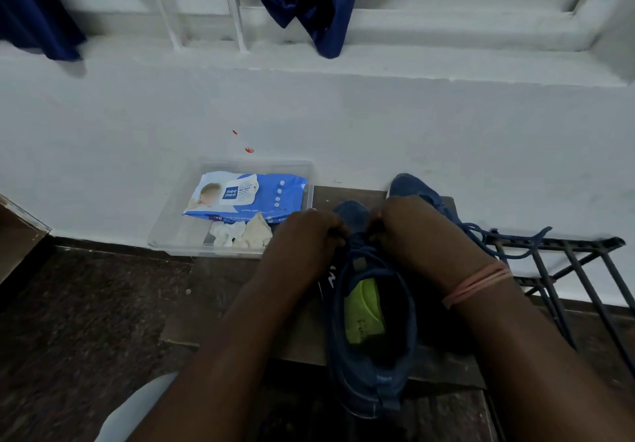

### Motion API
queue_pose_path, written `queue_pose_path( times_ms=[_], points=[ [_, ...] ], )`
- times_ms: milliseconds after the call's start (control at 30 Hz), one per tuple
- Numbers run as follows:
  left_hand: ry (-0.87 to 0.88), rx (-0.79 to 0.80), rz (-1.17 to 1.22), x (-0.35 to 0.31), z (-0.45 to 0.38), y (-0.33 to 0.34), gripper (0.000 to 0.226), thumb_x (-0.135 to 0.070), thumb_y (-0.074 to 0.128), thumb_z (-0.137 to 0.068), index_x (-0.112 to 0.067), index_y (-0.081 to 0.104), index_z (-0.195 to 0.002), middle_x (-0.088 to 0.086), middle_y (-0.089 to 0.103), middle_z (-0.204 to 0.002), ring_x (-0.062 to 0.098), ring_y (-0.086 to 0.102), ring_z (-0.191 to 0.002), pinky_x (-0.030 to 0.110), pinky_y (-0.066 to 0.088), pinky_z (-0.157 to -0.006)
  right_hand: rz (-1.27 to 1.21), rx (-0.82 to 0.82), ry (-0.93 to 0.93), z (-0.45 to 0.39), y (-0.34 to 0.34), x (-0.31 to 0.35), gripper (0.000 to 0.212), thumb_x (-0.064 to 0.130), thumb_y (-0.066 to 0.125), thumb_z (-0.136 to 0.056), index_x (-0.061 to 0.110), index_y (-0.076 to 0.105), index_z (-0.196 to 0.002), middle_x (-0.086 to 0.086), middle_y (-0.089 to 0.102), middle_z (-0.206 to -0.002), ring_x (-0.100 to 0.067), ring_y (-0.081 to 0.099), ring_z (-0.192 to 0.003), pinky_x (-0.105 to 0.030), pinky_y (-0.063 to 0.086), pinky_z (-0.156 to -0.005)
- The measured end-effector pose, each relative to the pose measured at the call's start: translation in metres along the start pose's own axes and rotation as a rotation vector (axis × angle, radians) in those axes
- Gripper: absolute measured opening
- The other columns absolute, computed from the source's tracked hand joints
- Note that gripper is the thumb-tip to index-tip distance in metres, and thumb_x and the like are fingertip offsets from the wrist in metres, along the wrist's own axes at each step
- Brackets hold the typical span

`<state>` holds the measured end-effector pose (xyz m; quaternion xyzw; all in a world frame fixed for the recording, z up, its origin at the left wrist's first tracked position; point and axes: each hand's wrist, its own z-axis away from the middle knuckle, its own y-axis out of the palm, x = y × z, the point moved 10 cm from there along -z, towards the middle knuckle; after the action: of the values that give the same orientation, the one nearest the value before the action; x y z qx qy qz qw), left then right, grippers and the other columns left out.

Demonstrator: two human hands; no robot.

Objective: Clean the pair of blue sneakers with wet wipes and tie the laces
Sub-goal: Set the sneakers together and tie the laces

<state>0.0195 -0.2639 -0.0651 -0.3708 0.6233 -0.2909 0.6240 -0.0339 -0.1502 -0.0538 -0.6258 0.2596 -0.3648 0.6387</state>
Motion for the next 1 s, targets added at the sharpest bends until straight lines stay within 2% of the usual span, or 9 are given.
queue_pose_path(
  times_ms=[100, 233, 367, 533, 667, 767, 933, 1000],
  points=[
    [0.049, 0.006, -0.052, 0.003, -0.003, 0.01, 0.019, -0.018, 0.064, -0.09, -0.028, 0.078, -0.096, -0.002, 0.075, -0.094, 0.016, 0.068, -0.087, 0.029, 0.051, -0.074, -0.032, 0.047, -0.022, 0.003, 0.009, 0.006, 0.018, 0.009, 0.05, -0.096, 0.007, 0.064, -0.084, -0.002, 0.042, -0.07, -0.011, 0.036, -0.056, -0.023, 0.029, -0.052],
    [0.031, 0.036, 0.026, 0.004, -0.002, 0.017, 0.015, -0.02, 0.056, -0.094, -0.031, 0.064, -0.089, -0.002, 0.066, -0.088, 0.012, 0.062, -0.08, 0.037, 0.053, -0.077, -0.245, 0.052, 0.052, 0.004, 0.017, -0.002, 0.018, -0.001, 0.053, -0.087, 0.013, 0.056, -0.075, 0.0, 0.052, -0.082, -0.019, 0.053, -0.074, -0.026, 0.039, -0.066],
    [0.006, -0.008, 0.133, 0.002, -0.004, 0.013, 0.012, -0.017, 0.059, -0.095, -0.028, 0.062, -0.09, -0.007, 0.063, -0.082, 0.009, 0.06, -0.078, 0.031, 0.049, -0.072, -0.576, 0.021, 0.176, 0.007, 0.022, -0.016, 0.028, -0.007, 0.049, -0.084, 0.017, 0.056, -0.072, 0.002, 0.06, -0.073, -0.014, 0.056, -0.07, -0.021, 0.04, -0.059],
    [-0.023, 0.027, 0.236, -0.002, -0.003, 0.02, 0.008, -0.019, 0.063, -0.096, -0.027, 0.065, -0.093, -0.008, 0.065, -0.087, 0.007, 0.063, -0.079, 0.025, 0.048, -0.072, -0.776, 0.024, 0.225, 0.01, 0.024, -0.017, 0.03, -0.009, 0.045, -0.084, 0.015, 0.062, -0.077, -0.001, 0.065, -0.078, -0.011, 0.056, -0.071, -0.021, 0.046, -0.065],
    [-0.082, 0.016, 0.262, 0.002, -0.002, 0.017, 0.01, -0.019, 0.063, -0.096, -0.028, 0.066, -0.092, -0.01, 0.068, -0.089, 0.006, 0.065, -0.082, 0.027, 0.051, -0.074, -0.694, -0.01, 0.202, 0.012, 0.015, -0.017, 0.022, -0.004, 0.054, -0.087, 0.013, 0.068, -0.084, 0.003, 0.066, -0.075, -0.009, 0.058, -0.067, -0.025, 0.045, -0.065],
    [-0.144, -0.008, 0.252, 0.007, 0.003, 0.012, 0.012, -0.017, 0.06, -0.098, -0.029, 0.062, -0.1, -0.012, 0.066, -0.089, 0.001, 0.064, -0.083, 0.02, 0.048, -0.068, -0.575, -0.024, 0.22, 0.016, 0.003, -0.024, 0.014, 0.001, 0.059, -0.089, 0.013, 0.066, -0.092, 0.0, 0.069, -0.084, -0.015, 0.064, -0.079, -0.028, 0.049, -0.069],
    [-0.097, 0.029, 0.173, 0.006, 0.008, 0.01, 0.014, -0.019, 0.069, -0.093, -0.032, 0.073, -0.093, -0.017, 0.071, -0.088, -0.006, 0.065, -0.08, 0.004, 0.043, -0.065, -0.475, 0.071, 0.234, 0.023, 0.004, -0.031, 0.018, 0.007, 0.063, -0.089, 0.018, 0.077, -0.085, 0.004, 0.074, -0.086, -0.011, 0.068, -0.083, -0.011, 0.046, -0.064],
    [-0.063, 0.041, 0.153, 0.003, 0.008, 0.01, 0.015, -0.018, 0.069, -0.094, -0.032, 0.077, -0.095, -0.017, 0.073, -0.089, -0.006, 0.066, -0.081, 0.003, 0.042, -0.067, -0.471, 0.087, 0.218, 0.025, 0.003, -0.03, 0.019, 0.01, 0.065, -0.09, 0.022, 0.079, -0.083, 0.007, 0.075, -0.085, -0.009, 0.068, -0.082, -0.011, 0.047, -0.066]
  ],
)
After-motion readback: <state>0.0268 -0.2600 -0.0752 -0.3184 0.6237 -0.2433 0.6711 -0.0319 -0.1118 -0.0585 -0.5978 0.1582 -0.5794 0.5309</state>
